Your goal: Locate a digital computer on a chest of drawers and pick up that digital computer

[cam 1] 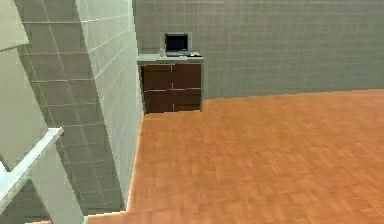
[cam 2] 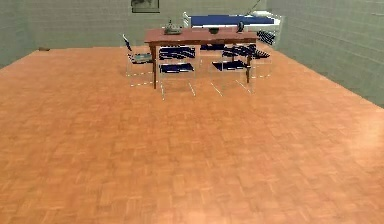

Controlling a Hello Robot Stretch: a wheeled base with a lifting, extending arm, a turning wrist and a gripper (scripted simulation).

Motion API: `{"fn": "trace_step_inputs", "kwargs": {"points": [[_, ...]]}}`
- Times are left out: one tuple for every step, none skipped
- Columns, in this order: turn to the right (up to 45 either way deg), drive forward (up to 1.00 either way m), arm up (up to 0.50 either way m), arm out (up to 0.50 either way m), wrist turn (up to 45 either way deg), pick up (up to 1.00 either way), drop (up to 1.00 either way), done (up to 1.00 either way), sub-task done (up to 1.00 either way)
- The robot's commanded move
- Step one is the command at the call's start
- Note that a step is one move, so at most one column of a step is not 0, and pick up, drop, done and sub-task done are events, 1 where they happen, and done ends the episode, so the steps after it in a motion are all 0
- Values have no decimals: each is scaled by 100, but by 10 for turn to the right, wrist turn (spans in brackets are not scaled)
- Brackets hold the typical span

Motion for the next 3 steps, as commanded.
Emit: {"fn": "trace_step_inputs", "kwargs": {"points": [[-30,0,0,0,0,0,0,0,0],[0,100,0,0,0,0,0,0,0],[0,95,0,0,0,0,0,0,0]]}}
